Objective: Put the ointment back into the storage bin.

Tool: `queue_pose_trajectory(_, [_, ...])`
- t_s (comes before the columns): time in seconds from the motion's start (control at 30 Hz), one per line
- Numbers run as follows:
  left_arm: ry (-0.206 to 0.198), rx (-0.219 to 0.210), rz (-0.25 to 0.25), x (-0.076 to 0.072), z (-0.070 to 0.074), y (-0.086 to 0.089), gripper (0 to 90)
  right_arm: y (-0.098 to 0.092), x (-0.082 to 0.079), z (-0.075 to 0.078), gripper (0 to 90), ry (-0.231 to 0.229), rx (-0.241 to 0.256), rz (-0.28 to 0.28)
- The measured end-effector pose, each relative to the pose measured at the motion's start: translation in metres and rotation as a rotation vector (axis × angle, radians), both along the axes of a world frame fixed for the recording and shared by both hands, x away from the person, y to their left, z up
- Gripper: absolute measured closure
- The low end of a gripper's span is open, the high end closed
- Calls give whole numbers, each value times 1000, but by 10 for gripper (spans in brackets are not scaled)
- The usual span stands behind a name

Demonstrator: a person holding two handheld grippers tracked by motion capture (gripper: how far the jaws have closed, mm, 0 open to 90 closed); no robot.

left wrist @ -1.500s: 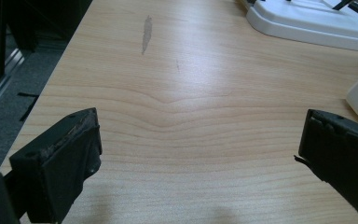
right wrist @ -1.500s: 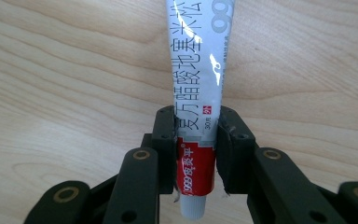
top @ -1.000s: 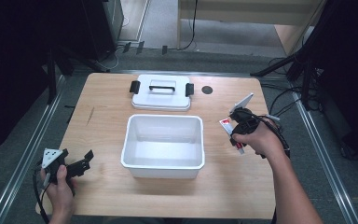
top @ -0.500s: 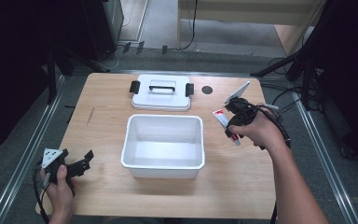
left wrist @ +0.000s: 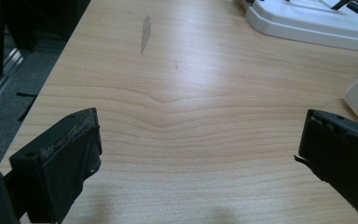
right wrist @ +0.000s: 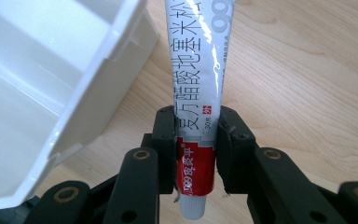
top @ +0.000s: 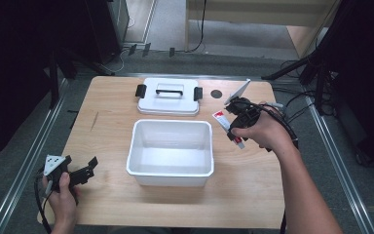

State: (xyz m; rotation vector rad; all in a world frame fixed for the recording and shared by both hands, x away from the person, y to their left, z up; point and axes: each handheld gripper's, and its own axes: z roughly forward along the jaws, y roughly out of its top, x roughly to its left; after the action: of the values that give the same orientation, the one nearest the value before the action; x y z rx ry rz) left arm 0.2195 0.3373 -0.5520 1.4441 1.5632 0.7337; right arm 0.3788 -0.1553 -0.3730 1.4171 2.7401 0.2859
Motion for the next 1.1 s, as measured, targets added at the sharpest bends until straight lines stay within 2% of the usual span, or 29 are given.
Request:
queue_pose_trajectory(0.4, [-2, -1, -2, 0, 0, 0, 0, 19, -5, 11, 722, -12, 5, 79])
queue_pose_trajectory(0.9, [-2, -6, -1, 0, 0, 0, 0, 36, -10, 16, 722, -28, 8, 181])
queue_pose_trajectory(1.1, [-1, -8, -1, 1, 0, 1, 0, 44, -12, 16, 721, -32, 25, 225])
